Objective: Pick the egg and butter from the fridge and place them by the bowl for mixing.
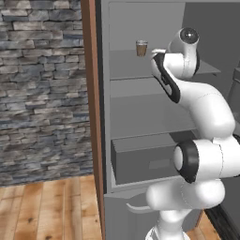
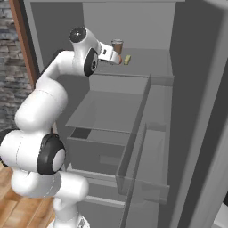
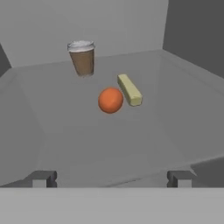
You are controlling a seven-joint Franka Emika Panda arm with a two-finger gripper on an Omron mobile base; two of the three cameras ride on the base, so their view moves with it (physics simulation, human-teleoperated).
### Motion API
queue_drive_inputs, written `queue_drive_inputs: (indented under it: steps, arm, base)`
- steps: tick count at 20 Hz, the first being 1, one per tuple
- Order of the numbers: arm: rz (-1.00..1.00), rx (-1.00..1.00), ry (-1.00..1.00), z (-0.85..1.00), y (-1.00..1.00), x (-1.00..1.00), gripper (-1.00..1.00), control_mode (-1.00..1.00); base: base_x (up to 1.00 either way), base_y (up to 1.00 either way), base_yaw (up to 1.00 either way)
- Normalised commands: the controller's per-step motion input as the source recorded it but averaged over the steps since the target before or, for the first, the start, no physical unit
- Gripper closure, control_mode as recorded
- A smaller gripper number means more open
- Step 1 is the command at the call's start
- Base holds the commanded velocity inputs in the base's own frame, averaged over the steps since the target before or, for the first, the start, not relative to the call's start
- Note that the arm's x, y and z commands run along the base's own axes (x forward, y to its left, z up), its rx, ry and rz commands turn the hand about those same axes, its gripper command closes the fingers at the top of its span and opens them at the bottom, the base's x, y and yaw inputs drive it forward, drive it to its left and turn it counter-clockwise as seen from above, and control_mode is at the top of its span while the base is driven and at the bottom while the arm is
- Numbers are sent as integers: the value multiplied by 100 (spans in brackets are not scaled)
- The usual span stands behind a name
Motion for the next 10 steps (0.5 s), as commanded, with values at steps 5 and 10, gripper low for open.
queue_drive_inputs:
  steps: [5,10]
  arm:
    - [0,0,5,-9,-8,41,-100,-100]
    - [0,0,0,-13,-10,29,-100,-100]
  base:
    - [0,0,0]
    - [0,0,0]
